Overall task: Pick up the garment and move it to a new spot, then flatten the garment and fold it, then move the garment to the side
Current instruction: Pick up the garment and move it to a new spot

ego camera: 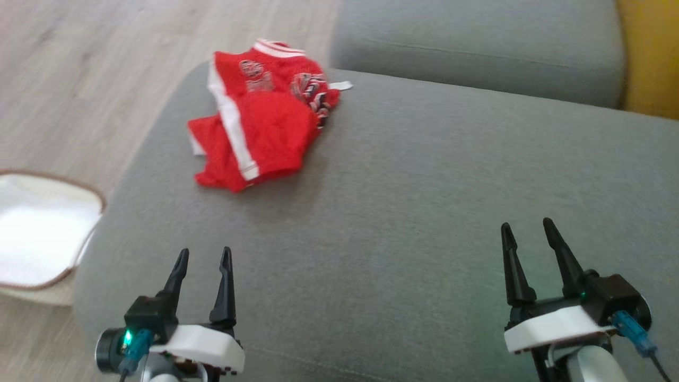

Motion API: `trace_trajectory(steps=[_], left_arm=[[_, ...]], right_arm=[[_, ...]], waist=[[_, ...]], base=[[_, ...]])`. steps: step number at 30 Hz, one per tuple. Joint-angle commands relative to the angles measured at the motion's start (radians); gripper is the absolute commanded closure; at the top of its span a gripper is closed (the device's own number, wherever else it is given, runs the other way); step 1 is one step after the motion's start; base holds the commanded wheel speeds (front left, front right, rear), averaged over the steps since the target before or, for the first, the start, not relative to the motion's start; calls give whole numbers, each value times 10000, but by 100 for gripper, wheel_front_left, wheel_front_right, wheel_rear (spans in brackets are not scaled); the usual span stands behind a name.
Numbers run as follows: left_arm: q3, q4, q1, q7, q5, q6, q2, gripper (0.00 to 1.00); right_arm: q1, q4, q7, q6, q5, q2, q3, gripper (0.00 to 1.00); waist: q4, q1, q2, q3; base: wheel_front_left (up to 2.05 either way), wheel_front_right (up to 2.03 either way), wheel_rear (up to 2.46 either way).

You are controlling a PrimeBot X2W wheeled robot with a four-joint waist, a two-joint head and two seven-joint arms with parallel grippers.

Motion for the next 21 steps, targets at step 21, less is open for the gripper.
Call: trace_trajectory(steps=[21], left_arm=[[320,-412,-988,-122,186,-86,101,0]], right_arm=[[-685,-520,-109,75,-142,-89,380,0]], waist=[[1119,0,0,460]], base=[[0,0,0]])
